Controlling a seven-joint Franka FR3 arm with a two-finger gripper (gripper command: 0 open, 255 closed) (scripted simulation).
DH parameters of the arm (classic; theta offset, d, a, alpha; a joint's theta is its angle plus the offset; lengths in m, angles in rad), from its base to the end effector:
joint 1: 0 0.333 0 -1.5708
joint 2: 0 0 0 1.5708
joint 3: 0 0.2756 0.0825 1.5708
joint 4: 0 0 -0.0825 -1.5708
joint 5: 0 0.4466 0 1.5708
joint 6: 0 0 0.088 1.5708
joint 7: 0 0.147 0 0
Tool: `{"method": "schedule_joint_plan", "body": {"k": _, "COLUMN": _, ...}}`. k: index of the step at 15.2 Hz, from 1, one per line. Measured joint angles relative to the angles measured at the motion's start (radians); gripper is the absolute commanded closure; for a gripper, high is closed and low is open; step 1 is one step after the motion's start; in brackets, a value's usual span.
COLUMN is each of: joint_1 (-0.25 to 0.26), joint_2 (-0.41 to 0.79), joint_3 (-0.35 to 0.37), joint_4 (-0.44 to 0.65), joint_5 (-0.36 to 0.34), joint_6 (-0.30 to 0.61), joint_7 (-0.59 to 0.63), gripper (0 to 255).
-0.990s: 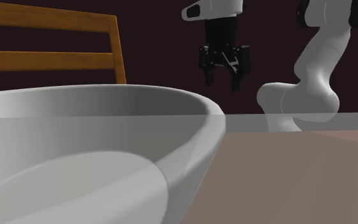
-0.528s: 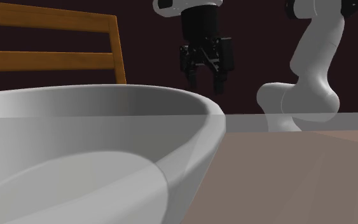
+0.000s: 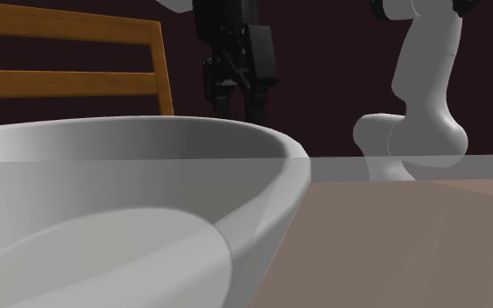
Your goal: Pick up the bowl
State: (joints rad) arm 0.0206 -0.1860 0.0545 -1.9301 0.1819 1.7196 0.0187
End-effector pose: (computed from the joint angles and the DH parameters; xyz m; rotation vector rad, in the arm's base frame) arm 0.5656 0.0675 0.4760 -2.9728 -0.0388 0.0483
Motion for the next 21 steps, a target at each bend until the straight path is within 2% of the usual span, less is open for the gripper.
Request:
{"method": "schedule_joint_plan", "body": {"k": 8, "joint_1": 0.006, "joint_2": 0.249, "joint_3": -0.001, "joint_4": 0.329, "joint_5": 0.105, "joint_6": -0.004, "joint_7": 0.036, "gripper": 0}}
{"method": "schedule_joint_plan", "body": {"k": 10, "joint_1": 0.006, "joint_2": 0.336, "joint_3": 0.002, "joint_4": 0.441, "joint_5": 0.127, "joint_6": -0.01, "joint_7": 0.05, "gripper": 0}}
{"method": "schedule_joint_plan", "body": {"k": 12, "joint_1": 0.004, "joint_2": 0.353, "joint_3": 0.001, "joint_4": 0.454, "joint_5": 0.138, "joint_6": -0.001, "joint_7": 0.046, "gripper": 0}}
{"method": "schedule_joint_plan", "body": {"k": 18, "joint_1": 0.004, "joint_2": 0.354, "joint_3": 0.001, "joint_4": 0.38, "joint_5": 0.146, "joint_6": 0.072, "joint_7": 0.021, "gripper": 0}}
{"method": "schedule_joint_plan", "body": {"k": 19, "joint_1": 0.004, "joint_2": 0.35, "joint_3": 0.001, "joint_4": 0.37, "joint_5": 0.147, "joint_6": 0.078, "joint_7": 0.02, "gripper": 255}}
{"method": "schedule_joint_plan", "body": {"k": 21, "joint_1": 0.005, "joint_2": 0.347, "joint_3": 0.002, "joint_4": 0.364, "joint_5": 0.148, "joint_6": 0.083, "joint_7": 0.02, "gripper": 255}}
